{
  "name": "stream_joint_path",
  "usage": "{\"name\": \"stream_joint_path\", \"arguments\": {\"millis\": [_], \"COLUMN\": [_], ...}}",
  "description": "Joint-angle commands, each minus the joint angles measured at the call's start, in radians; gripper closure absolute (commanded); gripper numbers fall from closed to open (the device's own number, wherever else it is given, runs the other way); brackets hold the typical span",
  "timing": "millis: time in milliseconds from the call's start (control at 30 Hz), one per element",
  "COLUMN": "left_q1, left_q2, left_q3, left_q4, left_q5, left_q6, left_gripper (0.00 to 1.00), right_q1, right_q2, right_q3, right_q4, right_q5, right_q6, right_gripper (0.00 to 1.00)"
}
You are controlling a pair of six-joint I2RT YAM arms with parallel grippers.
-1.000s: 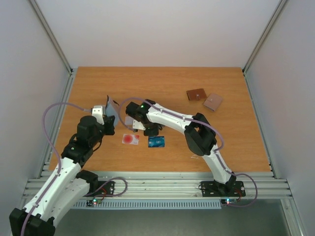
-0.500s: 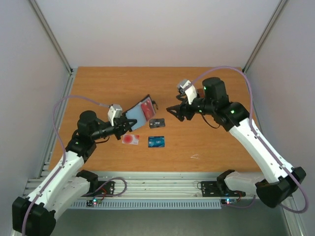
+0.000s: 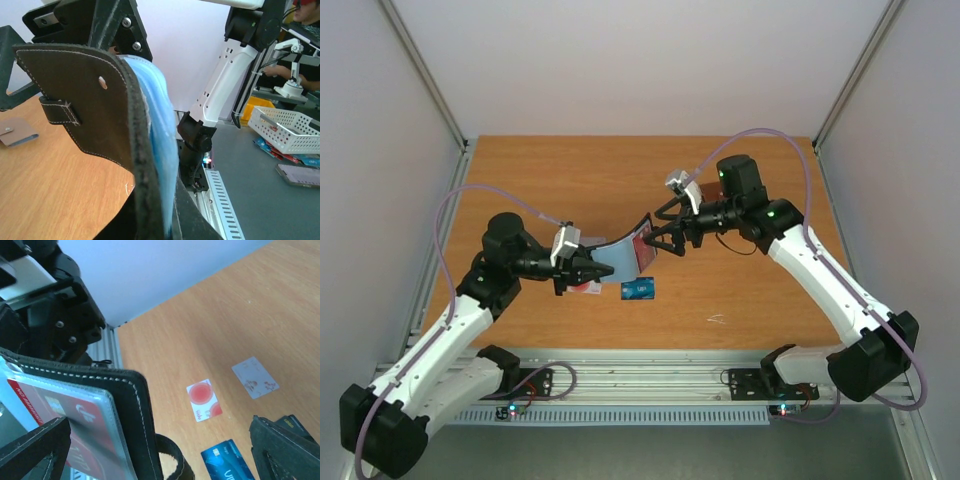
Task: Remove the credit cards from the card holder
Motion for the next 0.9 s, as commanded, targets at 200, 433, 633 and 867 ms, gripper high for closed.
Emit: {"name": "stream_joint_path", "arguments": {"millis": [200, 433, 633, 867], "left_q1": [-0.039, -0.039, -0.039, -0.030], "left_q2": [0.019, 0.030, 0.032, -0.006], "left_q3": [0.008, -0.031, -0.107, -0.174], "left_q4": [0.095, 0.116, 0.044, 0.001], "left_q5": [-0.092, -0.277, -0.810, -0.991], "left_q6": [-0.010, -0.110, -0.192, -0.190], "left_gripper": [1.00, 0.99, 0.39, 0.31], "right_q1": [-0.024, -0.028, -0.149, -0.352], "right_q2": [0.080, 0.084, 0.125, 0.262], "right_q3": [0.076, 0.104, 0.052, 0.050], "right_q4": [-0.097, -0.187, -0.195, -0.404], "right_q5": [-0.330, -0.276, -0.097, 0.045], "right_q6": [-0.014, -0.048, 0.081, 0.164], "right_gripper": [0.16, 0.96, 0.99, 0.99]}}
